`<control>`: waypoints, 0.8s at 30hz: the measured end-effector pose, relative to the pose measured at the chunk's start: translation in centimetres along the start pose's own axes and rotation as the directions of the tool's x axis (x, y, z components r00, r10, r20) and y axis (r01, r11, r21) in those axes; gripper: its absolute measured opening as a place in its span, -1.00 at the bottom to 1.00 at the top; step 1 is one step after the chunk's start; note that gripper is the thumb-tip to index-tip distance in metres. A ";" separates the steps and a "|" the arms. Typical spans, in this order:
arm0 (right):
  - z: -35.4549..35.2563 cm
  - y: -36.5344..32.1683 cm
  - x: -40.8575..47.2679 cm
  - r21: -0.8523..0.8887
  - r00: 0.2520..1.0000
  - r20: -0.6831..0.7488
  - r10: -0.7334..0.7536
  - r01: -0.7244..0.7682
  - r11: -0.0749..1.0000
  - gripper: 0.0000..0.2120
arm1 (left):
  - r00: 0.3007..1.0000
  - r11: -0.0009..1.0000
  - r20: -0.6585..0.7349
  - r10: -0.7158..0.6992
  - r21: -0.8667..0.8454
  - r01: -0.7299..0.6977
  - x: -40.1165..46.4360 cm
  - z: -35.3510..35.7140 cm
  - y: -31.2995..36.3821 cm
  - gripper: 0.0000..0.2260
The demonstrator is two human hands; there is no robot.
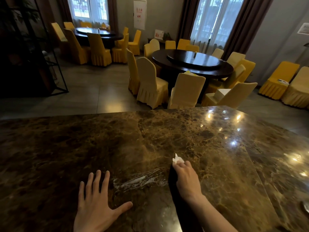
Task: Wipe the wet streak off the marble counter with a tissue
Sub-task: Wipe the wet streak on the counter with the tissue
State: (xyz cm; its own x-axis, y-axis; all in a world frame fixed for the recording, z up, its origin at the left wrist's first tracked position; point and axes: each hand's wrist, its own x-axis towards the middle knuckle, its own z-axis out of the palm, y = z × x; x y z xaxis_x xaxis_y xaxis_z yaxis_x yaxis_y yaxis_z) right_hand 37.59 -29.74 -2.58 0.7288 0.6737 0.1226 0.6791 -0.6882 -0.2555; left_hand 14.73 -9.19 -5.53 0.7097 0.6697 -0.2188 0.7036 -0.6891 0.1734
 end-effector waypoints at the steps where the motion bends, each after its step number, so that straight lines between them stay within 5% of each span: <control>1: 0.2 -0.5 -0.6 0.015 0.999 0.001 -0.049 0.048 0.999 -0.73 | 1.000 1.000 -0.003 0.003 0.003 -0.003 0.0 0.1 0.0 0.30; 8: 0.5 -2.9 -4.7 0.142 0.958 0.045 -0.285 0.276 0.951 -0.82 | 1.000 1.000 -0.022 0.006 0.002 -0.006 0.2 0.5 -0.3 0.29; 14: -0.6 0.5 -1.8 0.073 0.983 -0.122 0.140 -0.132 0.989 -0.80 | 1.000 1.000 -0.029 0.010 -0.012 -0.011 0.1 0.6 -0.4 0.29; 21: 1.7 -4.9 -5.4 0.110 0.975 -0.021 -0.219 0.220 0.969 -0.81 | 0.999 0.999 -0.029 0.025 -0.019 -0.025 0.1 0.5 -0.5 0.30; 24: 1.3 -4.3 -5.9 0.083 0.970 -0.031 -0.241 0.243 0.967 -0.87 | 0.999 0.999 -0.046 0.029 -0.030 -0.030 0.1 0.5 -0.6 0.29</control>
State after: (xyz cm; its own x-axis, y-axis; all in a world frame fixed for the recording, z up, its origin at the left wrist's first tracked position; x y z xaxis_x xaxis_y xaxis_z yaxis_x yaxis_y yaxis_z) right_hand 30.21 -30.40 -3.42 0.5461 0.8110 0.2099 0.8259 -0.4794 -0.2967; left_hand 14.38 -8.87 -6.16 0.7305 0.6617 -0.1690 0.6826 -0.7003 0.2088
